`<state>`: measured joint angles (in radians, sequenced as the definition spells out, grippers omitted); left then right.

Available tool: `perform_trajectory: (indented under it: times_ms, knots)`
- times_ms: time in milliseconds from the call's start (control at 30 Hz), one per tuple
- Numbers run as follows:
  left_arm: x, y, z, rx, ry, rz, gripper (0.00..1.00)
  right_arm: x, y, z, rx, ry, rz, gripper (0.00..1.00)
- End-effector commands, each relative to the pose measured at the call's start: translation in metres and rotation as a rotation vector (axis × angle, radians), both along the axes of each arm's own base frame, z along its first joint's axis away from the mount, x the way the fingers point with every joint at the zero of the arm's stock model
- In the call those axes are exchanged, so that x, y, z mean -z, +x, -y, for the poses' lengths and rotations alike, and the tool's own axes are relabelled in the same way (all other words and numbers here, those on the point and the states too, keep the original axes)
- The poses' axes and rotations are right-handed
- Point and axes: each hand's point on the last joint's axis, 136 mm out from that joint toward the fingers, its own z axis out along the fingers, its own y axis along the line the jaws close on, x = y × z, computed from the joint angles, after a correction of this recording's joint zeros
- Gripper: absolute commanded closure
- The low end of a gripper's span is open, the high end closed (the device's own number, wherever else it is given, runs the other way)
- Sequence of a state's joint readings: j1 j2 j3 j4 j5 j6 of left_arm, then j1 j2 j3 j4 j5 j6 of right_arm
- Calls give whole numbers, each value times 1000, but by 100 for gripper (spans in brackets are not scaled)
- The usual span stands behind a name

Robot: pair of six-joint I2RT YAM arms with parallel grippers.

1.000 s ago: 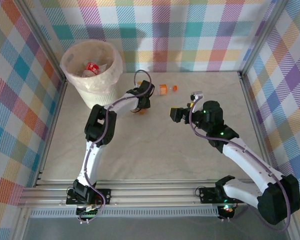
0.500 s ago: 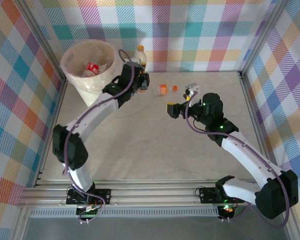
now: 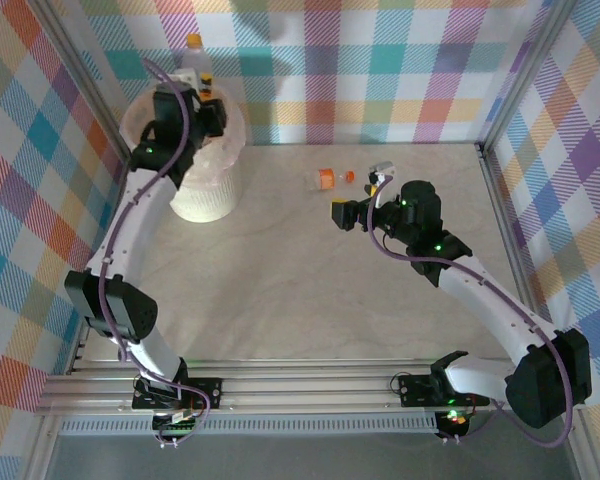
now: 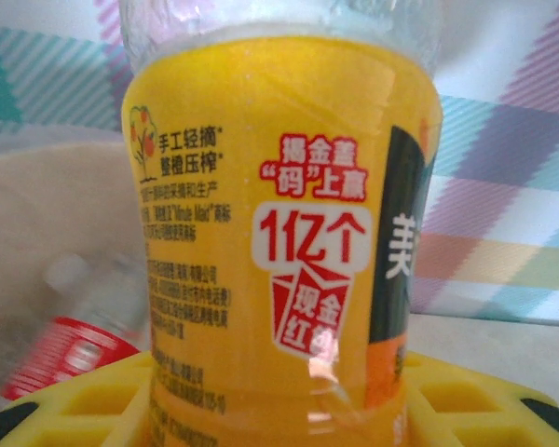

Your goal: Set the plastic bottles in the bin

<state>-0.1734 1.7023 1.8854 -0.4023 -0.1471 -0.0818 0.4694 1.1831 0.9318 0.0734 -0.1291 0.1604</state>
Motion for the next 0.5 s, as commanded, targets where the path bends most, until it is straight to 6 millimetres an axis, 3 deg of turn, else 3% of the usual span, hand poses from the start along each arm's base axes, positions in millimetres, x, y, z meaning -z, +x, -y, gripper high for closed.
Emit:
perform_trajectory:
  times_ms: [0,167,300,467]
  knots:
    - [-5,17,-37,29,59,-18,54,-17,1,1,2,30,21,0]
    - [-2,37,-54,183,180,9,54,-17,-2,0,-8,36,7,0]
    - [1,51,-80,162,242,-7,54,-13,-4,2,2,40,-12,0]
    - [14,61,-90,186,284,-25,50,-10,-1,3,16,39,-28,0]
